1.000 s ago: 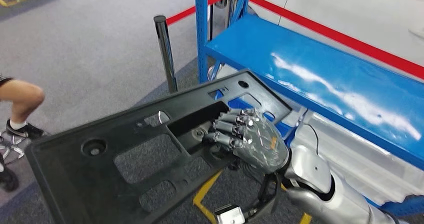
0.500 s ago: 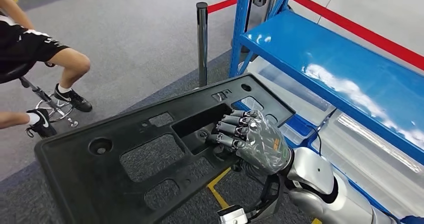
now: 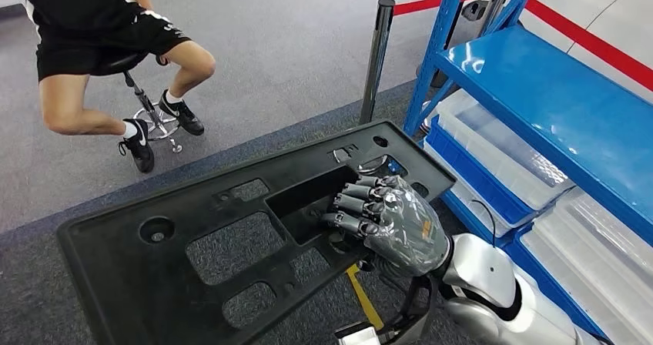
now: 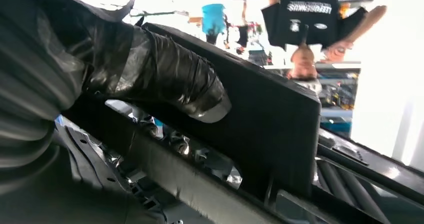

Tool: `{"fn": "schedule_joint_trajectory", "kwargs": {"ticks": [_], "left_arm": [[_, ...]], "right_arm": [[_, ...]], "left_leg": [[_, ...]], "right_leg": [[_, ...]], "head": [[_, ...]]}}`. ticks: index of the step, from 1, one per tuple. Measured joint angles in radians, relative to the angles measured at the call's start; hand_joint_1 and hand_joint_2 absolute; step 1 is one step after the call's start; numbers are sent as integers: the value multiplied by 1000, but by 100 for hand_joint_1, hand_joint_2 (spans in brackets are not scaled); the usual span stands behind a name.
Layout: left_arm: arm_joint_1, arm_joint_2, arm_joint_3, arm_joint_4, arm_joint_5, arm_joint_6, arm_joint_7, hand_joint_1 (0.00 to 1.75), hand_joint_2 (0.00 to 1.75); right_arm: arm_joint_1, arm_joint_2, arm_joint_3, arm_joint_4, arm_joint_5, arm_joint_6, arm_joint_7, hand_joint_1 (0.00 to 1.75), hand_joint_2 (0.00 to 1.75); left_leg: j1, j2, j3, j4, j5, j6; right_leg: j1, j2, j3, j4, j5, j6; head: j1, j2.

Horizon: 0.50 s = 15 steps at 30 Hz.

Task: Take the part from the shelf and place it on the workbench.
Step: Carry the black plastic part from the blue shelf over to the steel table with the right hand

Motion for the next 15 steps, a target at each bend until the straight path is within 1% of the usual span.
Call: {"fn": "schedule_joint_trajectory", "kwargs": {"ticks": [1,2,3,4,5,6,7,8,9,10,11,12,13,14,15], "left_arm": [[1,-1,0,0,0,0,-2,0,175],[1,-1,0,0,1,0,-2,0,175],[0,-1,0,0,1,0,-2,0,175],[1,-2,0,0,2,0,-2,0,175],[1,-1,0,0,2,0,-2,0,175],[2,-1,0,0,2,0,-2,0,175],[2,-1,0,0,2,0,-2,0,175],[2,-1,0,0,2,0,-3,0,175],[2,-1,0,0,2,0,-3,0,175],[3,-1,0,0,1,-1,-4,0,175],[2,-2,0,0,1,-1,-6,0,175],[2,-3,0,0,0,0,-8,0,175],[3,-4,0,1,-1,1,-10,0,175],[3,-4,0,1,-2,3,-12,0,175],[4,-4,0,1,-3,4,-14,0,175]], "right_arm": [[2,0,0,0,2,0,0,175,175],[3,0,0,0,4,0,0,175,175],[7,-1,0,0,6,0,0,175,175],[11,-1,-1,0,7,0,0,175,175],[16,-2,-1,0,7,0,0,175,175],[20,-2,-1,0,8,0,0,175,175],[23,-2,-1,1,8,0,0,175,175],[25,-2,-1,1,8,0,0,175,175],[25,-2,-1,1,8,0,0,175,175],[25,-2,-1,1,8,0,0,175,175],[25,-2,-1,0,9,1,0,175,175],[24,-3,-1,0,10,1,0,175,175],[24,-3,-1,0,10,2,1,175,175],[23,-4,-1,0,11,3,2,175,175],[22,-4,-1,0,12,3,3,175,175]], "left_leg": [[-1,-11,-2,-7,8,11],[0,-22,-5,-11,18,23],[2,-32,-9,-14,27,32],[0,-41,-17,-13,34,38],[-1,-52,-26,-11,41,42],[-3,-65,-35,-9,47,43],[-5,-80,-43,-5,52,44],[-6,-96,-51,1,55,43],[-6,-112,-57,7,57,42],[-5,-126,-63,15,57,40],[-5,-140,-71,25,56,37],[-4,-152,-79,32,56,32],[-1,-164,-88,36,58,25],[0,-176,-95,37,61,18],[2,-185,-100,35,64,10]], "right_leg": [[-5,11,-2,6,-6,6],[-8,39,-10,29,-26,11],[-10,78,-28,74,-60,13],[-11,118,-53,138,-102,14],[-10,142,-81,210,-140,14],[-9,152,-101,265,-162,14],[-8,156,-105,288,-166,13],[-8,159,-87,269,-150,11],[-7,166,-51,213,-121,8],[-8,189,-9,143,-97,3],[-10,214,26,78,-79,0],[-10,233,46,37,-73,-1],[-9,245,53,19,-75,-2],[-7,238,52,15,-73,-2],[-8,225,53,11,-71,-6]], "head": [[0,0],[1,0],[1,0],[1,0],[1,0],[1,0],[1,0],[1,0],[1,0],[1,0],[1,0],[1,0],[1,0],[1,0],[1,0]]}}
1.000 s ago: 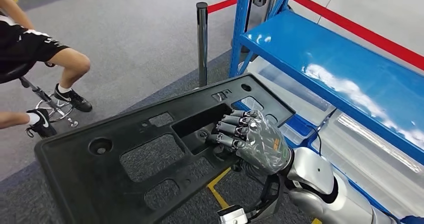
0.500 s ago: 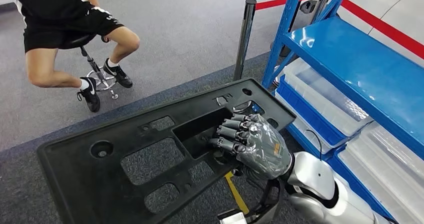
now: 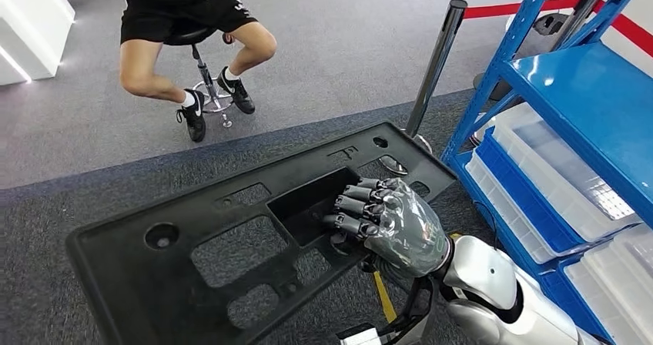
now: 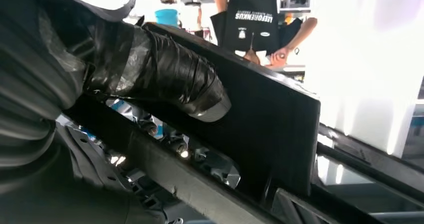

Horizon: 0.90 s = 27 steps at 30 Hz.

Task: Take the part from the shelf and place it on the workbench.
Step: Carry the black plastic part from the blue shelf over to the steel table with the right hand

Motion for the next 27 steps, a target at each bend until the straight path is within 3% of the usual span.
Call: {"fn": "schedule_joint_trajectory", "kwargs": {"ticks": [2,4,6,7,8,9,11,13,15,17,18,20,22,23,25,27], "left_arm": [[0,0,-1,0,-3,2,-6,0,175],[-1,0,-2,0,-7,5,-12,0,175],[-1,0,-3,0,-8,8,-17,0,175],[-1,0,-3,0,-10,10,-20,0,175],[0,0,-4,0,-12,15,-25,0,175],[1,0,-5,0,-16,24,-33,0,175],[2,4,-11,0,-21,50,-53,0,175],[1,12,-15,0,-9,63,-66,0,175],[0,20,-14,0,11,51,-68,0,175],[-1,24,-10,0,27,24,-61,0,175],[-3,24,-6,0,32,10,-56,0,175],[-6,24,-2,0,37,-6,-49,0,175],[-6,22,0,0,38,-10,-47,0,175],[-4,20,1,0,38,-10,-47,0,175],[-1,17,3,0,40,-10,-45,0,175],[1,15,6,0,40,-13,-42,0,175]], "right_arm": [[-2,0,0,0,1,0,2,175,175],[-2,0,-1,0,2,0,3,175,175],[0,0,-1,0,3,0,4,175,175],[1,0,-1,0,4,0,4,175,175],[1,0,-1,0,5,1,4,175,175],[0,0,-1,0,6,2,4,175,175],[-7,4,0,1,11,10,4,175,175],[-38,29,11,16,24,30,12,175,175],[-89,83,41,56,45,46,33,175,175],[-140,138,78,102,62,47,57,175,175],[-160,157,94,120,65,44,66,175,175],[-184,177,118,146,66,37,76,175,175],[-192,185,134,163,66,33,79,175,175],[-195,187,140,169,65,33,81,175,175],[-201,190,147,177,64,31,87,175,175],[-203,186,150,181,62,22,99,175,175]], "left_leg": [[-2,31,-14,24,-16,-10],[-1,91,-62,121,-72,-18],[4,112,-125,246,-126,-24],[6,115,-140,276,-129,-26],[8,119,-134,263,-112,-26],[8,125,-107,214,-82,-25],[0,165,-31,68,-24,-14],[-10,191,3,-7,-6,-1],[-14,176,2,-18,0,10],[-9,157,11,-36,15,21],[-6,147,15,-45,23,27],[-2,122,13,-49,31,33],[-2,91,8,-45,32,32],[-1,74,6,-39,31,30],[4,42,3,-23,24,21],[7,14,-9,1,15,7]], "right_leg": [[-3,-28,7,-14,6,-10],[-1,-58,11,-21,9,-19],[5,-88,8,-20,8,-22],[7,-103,7,-18,8,-22],[8,-117,7,-17,7,-22],[9,-130,7,-16,5,-21],[12,-154,10,-14,3,-19],[13,-170,12,-14,2,-12],[12,-182,15,-18,5,-4],[8,-159,11,-2,-9,4],[7,-133,-3,30,-33,7],[4,-82,-56,151,-102,8],[2,-71,-103,256,-140,11],[1,-69,-104,259,-128,12],[-5,-57,-55,158,-59,16],[-10,-12,-4,47,-19,19]], "head": [[-1,0],[-2,0],[-3,0],[-3,0],[-3,0],[-3,0],[-3,0],[-3,0],[-3,0],[-3,0],[-3,0],[-3,0],[-3,0],[-3,0],[-3,0],[-3,0]]}}
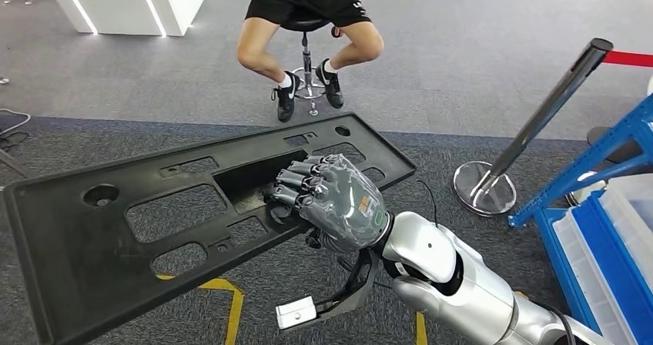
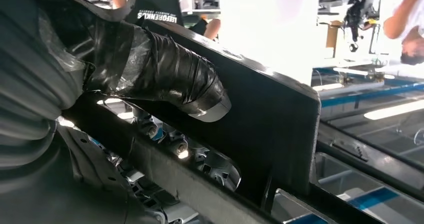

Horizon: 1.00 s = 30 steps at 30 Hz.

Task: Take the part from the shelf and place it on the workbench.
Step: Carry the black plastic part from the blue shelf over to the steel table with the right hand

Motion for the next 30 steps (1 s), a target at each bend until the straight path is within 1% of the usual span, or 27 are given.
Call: {"fn": "schedule_joint_trajectory", "kwargs": {"ticks": [2,3,4,5,6,8,9,10,11,12,13,14,15,16,17,18,19,20,21,23,24,25,26,27,28,29,30], "left_arm": [[3,-1,1,0,-4,-8,4,0,175],[5,-1,1,0,-6,-12,7,0,175],[9,-1,1,0,-6,-15,8,0,175],[11,-2,1,0,-7,-16,9,0,175],[12,-2,1,1,-7,-17,10,0,175],[9,-2,1,1,-6,-18,11,0,175],[7,-2,1,1,-4,-17,12,0,175],[6,-2,1,1,-2,-16,13,0,175],[5,-2,2,1,0,-15,14,0,175],[5,-2,3,1,2,-16,15,0,175],[5,-2,4,1,3,-17,16,0,175],[5,-1,5,1,4,-18,17,0,175],[5,0,7,1,5,-19,18,0,175],[4,2,8,1,5,-20,19,0,175],[3,3,9,1,6,-20,19,0,175],[3,3,10,1,6,-20,19,0,175],[2,3,11,1,6,-20,19,0,175],[2,2,12,1,6,-19,19,0,175],[1,0,14,1,6,-19,19,0,175],[-1,-2,17,1,7,-19,20,0,175],[-2,-2,17,1,7,-19,20,0,175],[-2,-2,18,1,7,-19,21,0,175],[-2,-3,18,1,7,-19,21,0,175],[-3,-3,18,1,6,-19,20,0,175],[-2,-4,18,1,6,-18,18,0,175],[-2,-4,18,1,5,-16,15,0,175],[-2,-5,18,1,5,-14,12,0,175]], "right_arm": [[7,-14,-1,-8,-6,-13,8,175,175],[11,-24,-3,-15,-10,-18,9,175,175],[14,-33,-5,-21,-13,-20,9,175,175],[16,-39,-7,-26,-15,-22,9,175,175],[18,-44,-10,-30,-16,-23,10,175,175],[30,-60,-18,-43,-23,-24,9,175,175],[42,-76,-27,-55,-32,-24,4,175,175],[56,-95,-37,-68,-43,-24,-4,175,175],[70,-115,-51,-82,-56,-22,-15,175,175],[81,-132,-65,-94,-67,-20,-25,175,175],[87,-145,-78,-103,-76,-16,-34,175,175],[90,-156,-89,-109,-82,-11,-41,175,175],[93,-163,-100,-114,-85,-6,-47,175,175],[95,-168,-108,-118,-87,0,-51,175,175],[97,-173,-114,-120,-88,4,-54,175,175],[99,-176,-119,-122,-88,8,-56,175,175],[99,-178,-122,-124,-88,11,-58,175,175],[99,-180,-125,-126,-89,13,-60,175,175],[99,-182,-128,-128,-89,13,-61,175,175],[101,-190,-135,-132,-90,14,-63,175,175],[103,-193,-137,-133,-90,14,-63,175,175],[107,-196,-139,-133,-90,14,-63,175,175],[110,-197,-139,-133,-90,15,-63,175,175],[111,-198,-140,-133,-90,16,-63,175,175],[112,-198,-140,-133,-90,18,-63,175,175],[112,-198,-142,-133,-89,21,-63,175,175],[112,-198,-144,-133,-88,24,-63,175,175]], "left_leg": [[3,-23,-18,14,-1,-13],[5,-34,-25,15,1,-18],[8,-35,-29,16,1,-23],[7,-16,-35,26,-5,-27],[5,15,-48,53,-21,-30],[2,83,-102,166,-80,-33],[3,97,-137,235,-108,-33],[3,102,-162,285,-124,-32],[3,104,-168,298,-120,-28],[1,106,-153,271,-97,-23],[-3,115,-117,208,-62,-15],[-11,137,-76,134,-34,-5],[-20,161,-43,72,-17,5],[-29,179,-21,30,-10,13],[-36,188,-16,13,-13,19],[-39,179,-17,7,-13,22],[-35,165,-13,-1,-9,24],[-31,151,-8,-12,-3,25],[-27,139,0,-22,2,27],[-22,115,7,-32,10,30],[-22,103,6,-30,11,32],[-21,88,4,-28,11,33],[-20,72,4,-25,9,32],[-18,56,3,-20,4,30],[-16,40,3,-13,-1,26],[-13,26,2,-3,-8,21],[-11,12,-3,11,-17,14]], "right_leg": [[1,25,8,-29,-6,-2],[3,15,6,-29,-6,-7],[4,3,7,-32,-5,-14],[4,-8,10,-35,-3,-21],[4,-21,13,-39,-1,-28],[10,-47,16,-43,-1,-37],[14,-64,16,-43,-3,-39],[18,-81,17,-43,-5,-41],[21,-99,18,-43,-7,-42],[24,-114,20,-43,-9,-43],[26,-127,24,-43,-11,-43],[27,-138,29,-43,-14,-42],[28,-148,32,-44,-17,-40],[28,-158,34,-45,-18,-37],[28,-168,35,-46,-19,-33],[28,-180,36,-47,-20,-28],[27,-186,39,-47,-22,-23],[26,-174,40,-41,-28,-19],[25,-150,34,-20,-42,-14],[21,-86,-10,77,-93,-8],[19,-70,-44,141,-121,-6],[17,-63,-75,194,-137,-3],[14,-60,-92,218,-134,1],[11,-57,-91,204,-109,5],[7,-52,-74,158,-72,9],[1,-34,-48,95,-37,13],[-3,-5,-24,38,-18,17]], "head": [[0,0],[0,0],[0,0],[-1,0],[-2,0],[-5,0],[-5,0],[-5,0],[-5,0],[-5,0],[-5,0],[-5,0],[-5,0],[-5,0],[-5,0],[-5,0],[-5,0],[-5,0],[-5,0],[-3,0],[-3,0],[-3,0],[-3,0],[-3,0],[-3,0],[-3,0],[-3,0]]}}
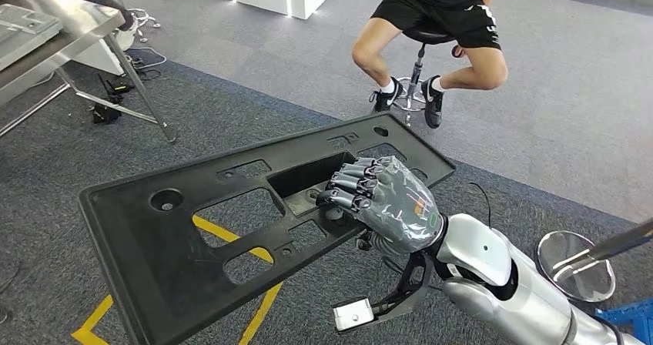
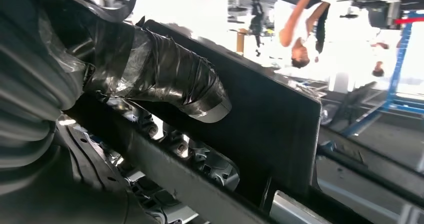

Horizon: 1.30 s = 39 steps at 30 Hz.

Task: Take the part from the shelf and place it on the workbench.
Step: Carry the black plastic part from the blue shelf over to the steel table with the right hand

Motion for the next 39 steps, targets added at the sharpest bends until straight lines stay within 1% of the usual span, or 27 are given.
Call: {"fn": "schedule_joint_trajectory", "kwargs": {"ticks": [2,4,5,7,9,11,13,15,16,18,19,21,22,23,24,25,27,28,29,30,31,32,33,35,36,38,39], "left_arm": [[-1,0,0,0,-2,5,-5,0,175],[1,0,0,0,-5,7,-6,0,175],[3,0,0,0,-7,8,-7,0,175],[5,-2,0,0,-9,8,-8,0,175],[3,-3,0,0,-10,8,-9,0,175],[3,-4,0,0,-6,8,-18,0,175],[-2,-3,1,0,11,0,-45,0,175],[-25,9,4,0,35,-36,-68,0,175],[-46,17,6,-1,44,-65,-68,0,175],[-97,43,8,-14,62,-129,-55,0,175],[-118,55,8,-23,68,-150,-49,0,175],[-144,77,10,-41,81,-165,-48,0,175],[-153,83,11,-46,86,-164,-50,0,175],[-158,89,12,-49,91,-161,-53,0,175],[-162,91,12,-50,95,-157,-55,0,175],[-163,94,13,-51,99,-155,-57,0,175],[-158,95,13,-51,109,-153,-58,0,175],[-153,95,14,-50,113,-153,-57,0,175],[-148,95,14,-50,118,-154,-57,0,175],[-144,95,14,-50,122,-155,-57,0,175],[-141,95,14,-50,124,-156,-58,0,175],[-141,95,14,-50,127,-156,-58,0,175],[-142,96,14,-50,130,-156,-59,0,175],[-144,102,15,-51,136,-155,-59,0,175],[-145,106,15,-51,138,-155,-59,0,175],[-149,111,15,-52,144,-157,-60,0,175],[-150,111,16,-52,148,-158,-60,0,175]], "right_arm": [[3,-1,-5,-2,2,6,0,175,175],[5,-2,-10,-5,4,9,0,175,175],[5,-3,-14,-6,4,11,0,175,175],[5,-3,-22,-8,5,12,1,175,175],[7,-4,-29,-10,6,13,2,175,175],[7,-4,-30,-10,9,19,0,175,175],[-10,12,-28,0,19,43,-5,175,175],[-49,55,-19,34,34,76,-12,175,175],[-70,77,-14,57,38,88,-14,175,175],[-107,119,0,99,43,102,-17,175,175],[-127,135,5,113,42,105,-18,175,175],[-158,160,11,135,35,107,-22,175,175],[-169,166,12,143,31,107,-23,175,175],[-175,170,14,152,28,107,-24,175,175],[-177,171,14,160,25,108,-25,175,175],[-179,172,17,167,24,108,-26,175,175],[-187,172,22,181,23,110,-30,175,175],[-193,173,23,187,22,111,-32,175,175],[-200,174,24,193,22,112,-33,175,175],[-206,175,24,202,22,114,-34,175,175],[-211,176,25,211,21,115,-35,175,175],[-217,178,26,221,21,117,-37,175,175],[-223,181,28,228,20,119,-39,175,175],[-243,189,32,234,20,125,-40,175,175],[-255,193,32,238,20,128,-38,175,175],[-276,202,32,248,19,136,-37,175,175],[-282,204,33,255,19,141,-37,175,175]], "left_leg": [[1,-24,-15,17,-15,-13],[4,-45,-22,18,-24,-24],[5,-38,-20,23,-26,-29],[5,21,-44,77,-42,-36],[6,82,-124,197,-72,-38],[7,92,-207,285,-70,-35],[5,95,-222,235,13,-24],[-7,128,-183,109,114,-2],[-17,149,-161,61,135,10],[-37,168,-127,19,113,26],[-41,155,-107,0,97,32],[-36,124,-60,-25,66,41],[-31,111,-32,-34,51,45],[-26,99,-4,-42,34,49],[-23,85,23,-47,16,51],[-19,68,50,-50,-3,50],[-10,31,108,-53,-46,41],[-4,13,138,-52,-69,34],[3,-3,166,-52,-95,27],[8,-17,193,-51,-121,20],[12,-30,216,-51,-146,13],[14,-41,235,-56,-169,4],[16,-49,253,-63,-182,-5],[18,-50,260,-37,-160,-21],[18,-29,239,18,-124,-25],[16,36,141,170,-73,-34],[16,66,81,226,-82,-39]], "right_leg": [[-4,39,23,-53,-1,-5],[-1,27,28,-56,-14,-22],[0,15,37,-60,-17,-29],[2,-14,66,-74,-26,-44],[10,-46,96,-85,-41,-51],[17,-77,124,-93,-62,-52],[26,-106,165,-105,-86,-53],[33,-130,213,-130,-109,-52],[35,-140,232,-147,-117,-49],[36,-164,264,-176,-122,-38],[34,-172,271,-163,-109,-31],[28,-147,226,-45,-54,-24],[26,-118,171,44,-27,-23],[23,-86,105,127,-21,-23],[20,-63,43,184,-39,-21],[16,-52,-12,214,-81,-16],[9,-49,-97,199,-165,0],[6,-48,-128,161,-172,8],[2,-44,-150,103,-125,17],[-4,-32,-166,29,-22,24],[-7,-22,-175,-27,82,26],[-6,-13,-176,-62,164,23],[-3,-10,-173,-74,203,13],[3,-24,-142,-62,166,-15],[2,-33,-116,-69,146,-27],[2,-50,-45,-98,107,-40],[4,-61,-4,-115,86,-42]], "head": [[0,0],[-1,0],[0,0],[-5,0],[-9,0],[-9,0],[-9,0],[-8,0],[-8,0],[-7,0],[-7,0],[-7,0],[-7,0],[-6,0],[-6,0],[-5,0],[-5,0],[-5,0],[-5,0],[-4,0],[-4,0],[-4,0],[-4,0],[-3,0],[-4,0],[-6,0],[-7,0]]}}
